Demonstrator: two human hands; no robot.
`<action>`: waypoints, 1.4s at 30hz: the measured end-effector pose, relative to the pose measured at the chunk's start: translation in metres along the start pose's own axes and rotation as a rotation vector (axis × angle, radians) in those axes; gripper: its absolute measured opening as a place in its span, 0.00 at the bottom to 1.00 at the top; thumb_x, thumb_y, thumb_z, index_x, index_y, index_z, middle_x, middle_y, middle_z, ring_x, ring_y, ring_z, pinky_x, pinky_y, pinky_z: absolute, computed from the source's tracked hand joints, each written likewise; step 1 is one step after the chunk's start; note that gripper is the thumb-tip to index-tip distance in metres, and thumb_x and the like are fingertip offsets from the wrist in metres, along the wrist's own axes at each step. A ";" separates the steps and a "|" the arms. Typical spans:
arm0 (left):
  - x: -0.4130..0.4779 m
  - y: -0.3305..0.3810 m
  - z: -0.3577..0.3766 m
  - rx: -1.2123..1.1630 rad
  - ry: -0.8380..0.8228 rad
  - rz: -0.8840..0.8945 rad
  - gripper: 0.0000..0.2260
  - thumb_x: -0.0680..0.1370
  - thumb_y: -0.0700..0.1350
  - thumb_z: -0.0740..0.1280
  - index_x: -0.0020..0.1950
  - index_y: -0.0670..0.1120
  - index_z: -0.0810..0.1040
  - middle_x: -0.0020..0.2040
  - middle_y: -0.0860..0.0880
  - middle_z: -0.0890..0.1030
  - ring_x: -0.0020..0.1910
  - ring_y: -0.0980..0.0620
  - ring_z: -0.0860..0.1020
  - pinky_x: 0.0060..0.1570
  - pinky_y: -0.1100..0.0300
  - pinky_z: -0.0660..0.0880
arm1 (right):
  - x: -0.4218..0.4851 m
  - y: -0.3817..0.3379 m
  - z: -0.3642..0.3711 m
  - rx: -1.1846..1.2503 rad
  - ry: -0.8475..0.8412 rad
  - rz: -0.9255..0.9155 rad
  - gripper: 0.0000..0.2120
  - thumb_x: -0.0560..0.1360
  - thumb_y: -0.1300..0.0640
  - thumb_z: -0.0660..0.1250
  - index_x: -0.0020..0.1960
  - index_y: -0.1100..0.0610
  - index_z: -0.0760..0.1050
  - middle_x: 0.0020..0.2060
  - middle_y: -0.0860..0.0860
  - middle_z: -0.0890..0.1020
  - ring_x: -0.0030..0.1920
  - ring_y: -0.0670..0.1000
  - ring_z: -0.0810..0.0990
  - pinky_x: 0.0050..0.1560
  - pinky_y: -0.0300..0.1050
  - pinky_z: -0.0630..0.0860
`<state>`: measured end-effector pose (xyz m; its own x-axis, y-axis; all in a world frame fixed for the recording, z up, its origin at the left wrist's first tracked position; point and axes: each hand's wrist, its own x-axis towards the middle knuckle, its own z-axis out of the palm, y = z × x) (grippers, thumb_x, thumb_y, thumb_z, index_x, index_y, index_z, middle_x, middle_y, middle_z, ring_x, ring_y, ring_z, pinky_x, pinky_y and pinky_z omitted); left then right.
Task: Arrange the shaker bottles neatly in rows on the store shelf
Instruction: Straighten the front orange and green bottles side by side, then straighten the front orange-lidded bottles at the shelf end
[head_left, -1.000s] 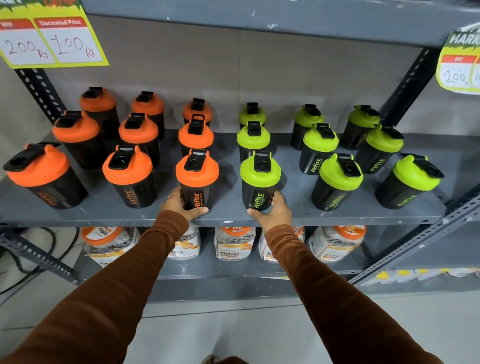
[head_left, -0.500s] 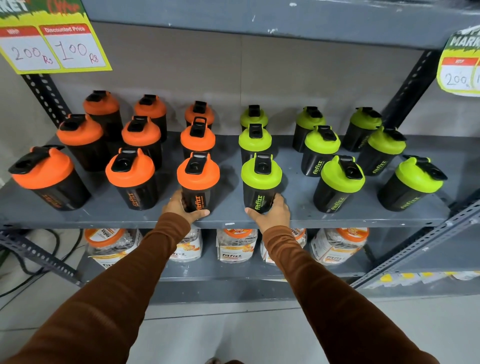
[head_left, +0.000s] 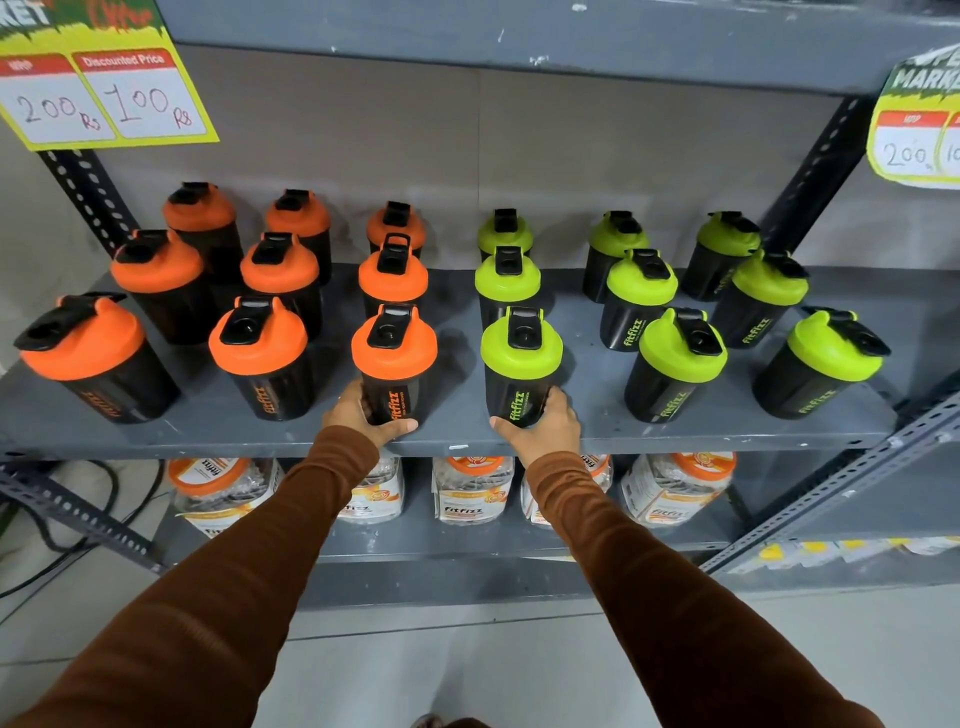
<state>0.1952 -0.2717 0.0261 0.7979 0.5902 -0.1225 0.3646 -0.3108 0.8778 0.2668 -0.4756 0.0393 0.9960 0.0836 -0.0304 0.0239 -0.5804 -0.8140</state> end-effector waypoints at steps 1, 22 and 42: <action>-0.001 0.000 0.000 -0.006 -0.003 0.002 0.34 0.61 0.41 0.78 0.63 0.41 0.67 0.64 0.40 0.75 0.62 0.39 0.73 0.63 0.42 0.69 | 0.000 0.000 0.000 0.003 -0.008 0.003 0.36 0.62 0.52 0.78 0.63 0.62 0.67 0.61 0.59 0.76 0.63 0.60 0.72 0.65 0.53 0.72; -0.048 -0.055 -0.073 0.122 0.567 0.297 0.03 0.73 0.33 0.64 0.46 0.34 0.71 0.49 0.30 0.71 0.45 0.35 0.73 0.51 0.50 0.70 | -0.091 -0.077 0.095 0.154 -0.138 -0.565 0.11 0.69 0.55 0.70 0.46 0.63 0.77 0.39 0.59 0.81 0.40 0.54 0.79 0.44 0.39 0.75; 0.035 -0.117 -0.244 -0.079 0.233 0.164 0.45 0.58 0.34 0.78 0.69 0.38 0.57 0.68 0.39 0.67 0.67 0.43 0.67 0.68 0.51 0.63 | -0.094 -0.153 0.217 0.195 0.020 -0.029 0.48 0.60 0.61 0.79 0.72 0.62 0.55 0.66 0.64 0.68 0.68 0.62 0.66 0.70 0.52 0.65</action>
<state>0.0636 -0.0327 0.0323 0.7080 0.6949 0.1258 0.1943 -0.3629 0.9113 0.1505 -0.2182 0.0409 0.9967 0.0807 0.0049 0.0377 -0.4097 -0.9114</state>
